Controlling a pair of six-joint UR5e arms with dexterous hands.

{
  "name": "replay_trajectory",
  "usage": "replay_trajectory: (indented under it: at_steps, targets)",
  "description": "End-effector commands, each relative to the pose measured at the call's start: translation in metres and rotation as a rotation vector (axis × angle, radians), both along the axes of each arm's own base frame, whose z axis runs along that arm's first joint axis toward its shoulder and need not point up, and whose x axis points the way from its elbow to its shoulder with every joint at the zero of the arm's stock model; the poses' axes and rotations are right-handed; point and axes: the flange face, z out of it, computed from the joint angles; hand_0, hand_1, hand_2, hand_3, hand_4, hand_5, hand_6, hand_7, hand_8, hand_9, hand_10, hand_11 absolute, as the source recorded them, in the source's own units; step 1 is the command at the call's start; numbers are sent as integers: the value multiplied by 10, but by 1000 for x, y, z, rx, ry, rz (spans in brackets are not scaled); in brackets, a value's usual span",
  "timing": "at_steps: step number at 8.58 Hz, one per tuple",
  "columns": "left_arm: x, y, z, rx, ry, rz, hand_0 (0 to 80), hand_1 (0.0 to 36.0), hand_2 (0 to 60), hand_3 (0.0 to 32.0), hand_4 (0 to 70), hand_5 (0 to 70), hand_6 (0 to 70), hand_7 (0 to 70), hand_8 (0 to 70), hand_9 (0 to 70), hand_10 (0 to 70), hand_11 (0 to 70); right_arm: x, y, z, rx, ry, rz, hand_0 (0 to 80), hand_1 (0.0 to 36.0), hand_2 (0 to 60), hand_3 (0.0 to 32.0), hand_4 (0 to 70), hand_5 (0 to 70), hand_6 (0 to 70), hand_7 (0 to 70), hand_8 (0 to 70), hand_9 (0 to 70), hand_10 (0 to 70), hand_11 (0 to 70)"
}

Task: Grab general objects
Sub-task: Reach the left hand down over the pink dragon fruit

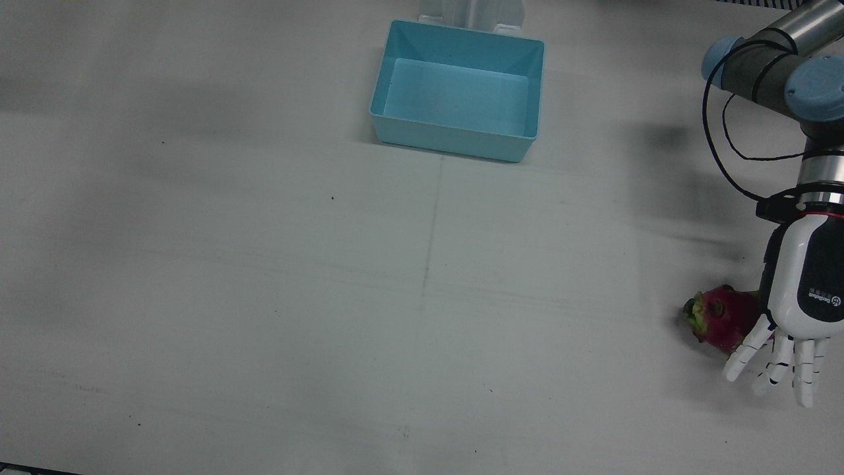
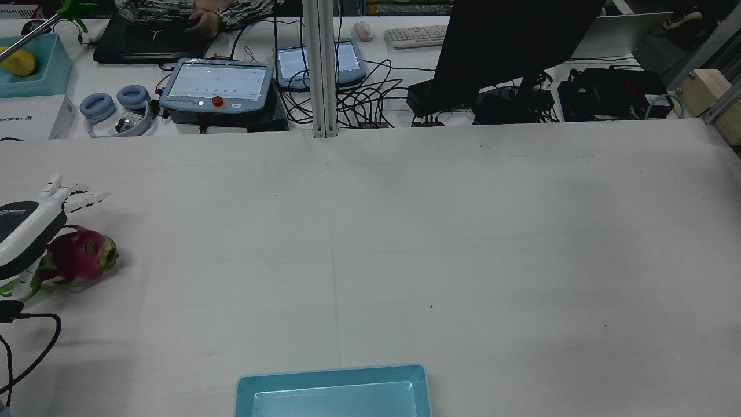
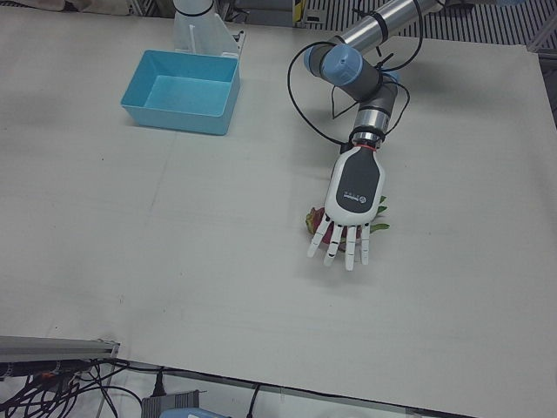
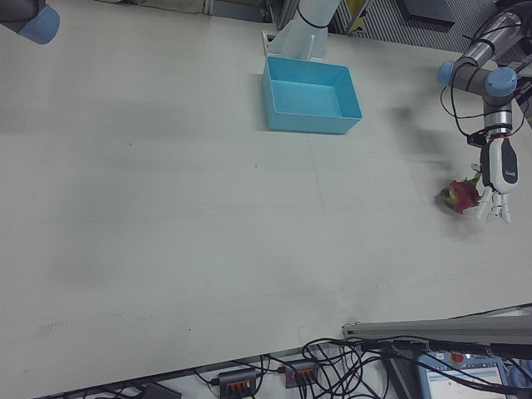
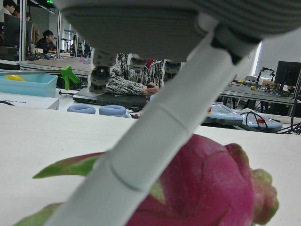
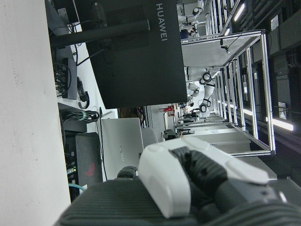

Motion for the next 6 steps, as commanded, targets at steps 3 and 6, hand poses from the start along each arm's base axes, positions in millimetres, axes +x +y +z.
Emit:
replay_trajectory:
  at_steps: [3,6]
  targets:
    - [28,11,10,-5,-8,21,800,360,600,122,0,256,0,284,0,42,0,0,0,0,0,0,0,0,0,0,0,0,0,0,0,0,0,0,0,0]
    - [42,2,13,-10,-16,18,800,360,600,126,1,187,0,309,0,47,0,0,0,0,0,0,0,0,0,0,0,0,0,0,0,0,0,0,0,0]
